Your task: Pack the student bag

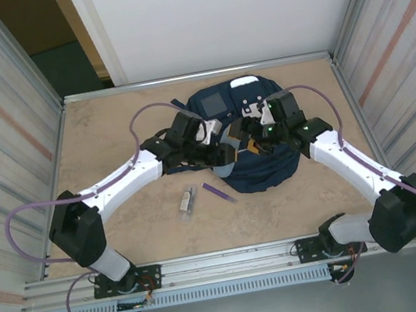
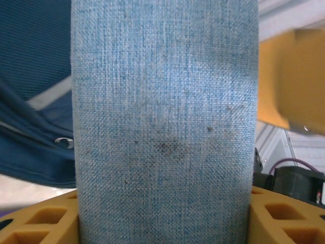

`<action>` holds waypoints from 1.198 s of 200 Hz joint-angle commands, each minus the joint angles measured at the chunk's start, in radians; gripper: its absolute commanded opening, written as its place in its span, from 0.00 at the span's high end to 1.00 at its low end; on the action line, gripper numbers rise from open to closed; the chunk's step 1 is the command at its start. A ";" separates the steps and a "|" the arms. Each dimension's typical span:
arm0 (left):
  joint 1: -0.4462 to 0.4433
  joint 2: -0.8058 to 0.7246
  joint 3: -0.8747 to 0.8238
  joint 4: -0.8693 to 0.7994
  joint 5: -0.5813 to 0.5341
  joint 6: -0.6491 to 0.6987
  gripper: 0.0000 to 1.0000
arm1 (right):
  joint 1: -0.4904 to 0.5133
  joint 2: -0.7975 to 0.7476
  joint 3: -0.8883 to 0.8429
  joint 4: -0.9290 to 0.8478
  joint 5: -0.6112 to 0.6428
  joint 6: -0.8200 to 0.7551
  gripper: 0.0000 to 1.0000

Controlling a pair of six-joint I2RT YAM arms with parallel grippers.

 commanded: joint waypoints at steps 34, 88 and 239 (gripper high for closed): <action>-0.056 0.004 0.010 0.135 0.021 0.028 0.45 | 0.005 -0.005 -0.069 0.052 0.033 0.114 0.43; -0.058 0.000 -0.021 0.231 0.025 0.084 0.30 | -0.018 -0.100 -0.121 0.036 0.084 0.124 0.75; -0.145 0.281 0.002 0.410 -0.390 1.162 0.17 | -0.836 -0.411 -0.288 -0.244 -0.194 -0.161 0.76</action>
